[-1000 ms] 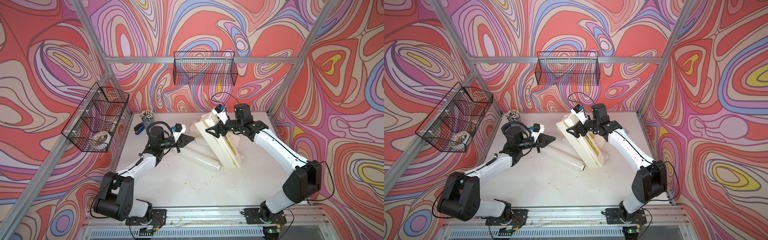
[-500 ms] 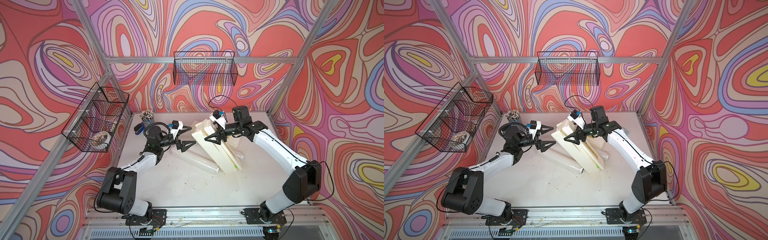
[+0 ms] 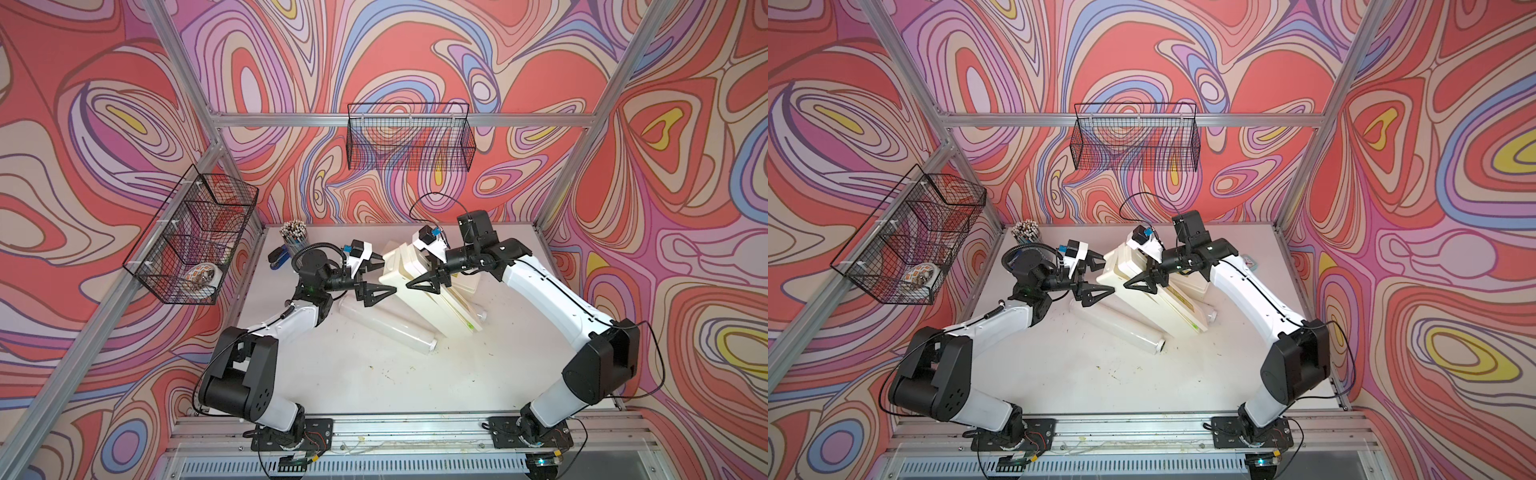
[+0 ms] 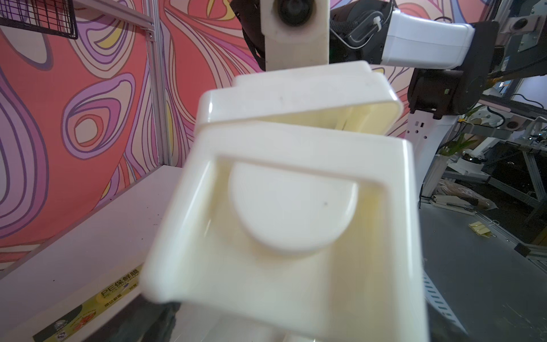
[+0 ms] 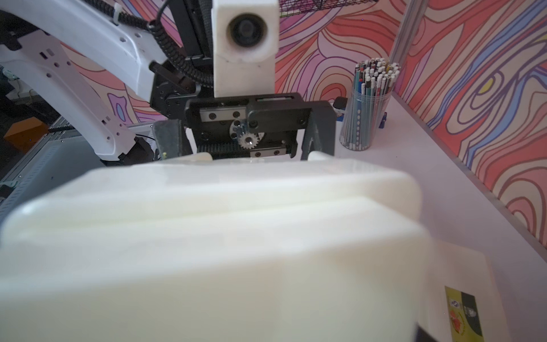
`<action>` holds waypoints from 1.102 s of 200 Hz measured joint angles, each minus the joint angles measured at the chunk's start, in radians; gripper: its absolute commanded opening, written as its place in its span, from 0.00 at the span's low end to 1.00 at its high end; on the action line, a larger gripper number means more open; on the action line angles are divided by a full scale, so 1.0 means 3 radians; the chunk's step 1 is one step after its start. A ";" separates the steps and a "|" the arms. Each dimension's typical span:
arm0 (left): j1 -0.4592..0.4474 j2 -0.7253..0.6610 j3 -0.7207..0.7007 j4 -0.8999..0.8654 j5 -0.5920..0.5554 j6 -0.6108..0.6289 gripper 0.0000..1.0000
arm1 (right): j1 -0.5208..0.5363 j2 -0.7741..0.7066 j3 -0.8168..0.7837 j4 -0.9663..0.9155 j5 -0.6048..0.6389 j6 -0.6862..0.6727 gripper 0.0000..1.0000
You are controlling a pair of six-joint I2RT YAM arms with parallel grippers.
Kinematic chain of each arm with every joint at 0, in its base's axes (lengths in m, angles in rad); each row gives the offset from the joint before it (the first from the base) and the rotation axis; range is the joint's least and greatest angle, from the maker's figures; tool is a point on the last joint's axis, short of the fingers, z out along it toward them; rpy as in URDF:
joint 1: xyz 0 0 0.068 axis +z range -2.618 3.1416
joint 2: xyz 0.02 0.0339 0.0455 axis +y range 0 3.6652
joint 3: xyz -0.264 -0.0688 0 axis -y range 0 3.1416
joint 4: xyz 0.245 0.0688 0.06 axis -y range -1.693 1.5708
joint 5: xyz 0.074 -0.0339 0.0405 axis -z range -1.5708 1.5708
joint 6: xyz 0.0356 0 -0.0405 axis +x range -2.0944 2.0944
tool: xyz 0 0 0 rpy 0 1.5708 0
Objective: Put plastic wrap rolls into dispensers
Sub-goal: Open the lid of the plastic wrap cutting box.
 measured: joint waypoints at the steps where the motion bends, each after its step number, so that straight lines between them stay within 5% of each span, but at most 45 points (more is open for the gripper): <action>1: 0.0000 0.0000 0.0001 0.0000 0.0008 0.0004 1.00 | 0.0004 0.0003 0.0003 -0.0004 0.0001 -0.0005 0.34; 71: -0.0174 -0.0023 0.0051 -0.0170 0.0051 0.0181 0.93 | 0.0118 0.0117 0.0064 -0.0187 0.0004 -0.0186 0.38; 85: -0.0189 -0.0024 0.0051 -0.0177 0.0038 0.0186 0.79 | 0.0118 0.0122 0.0064 -0.0212 0.0004 -0.0174 0.39; 113: -0.0187 -0.0024 0.0051 -0.0221 0.0014 0.0221 0.32 | 0.0097 0.0130 0.0065 -0.0238 0.0033 -0.0139 0.41; 145: -0.0183 -0.0069 0.0051 -0.0407 0.0014 0.0351 0.00 | 0.0112 0.0130 0.0064 -0.0234 0.0075 -0.0102 0.44; 220: -0.0181 -0.0383 0.0223 -0.1807 -0.0188 0.1153 0.00 | 0.0056 0.0117 -0.0177 0.0134 -0.0189 0.0083 0.30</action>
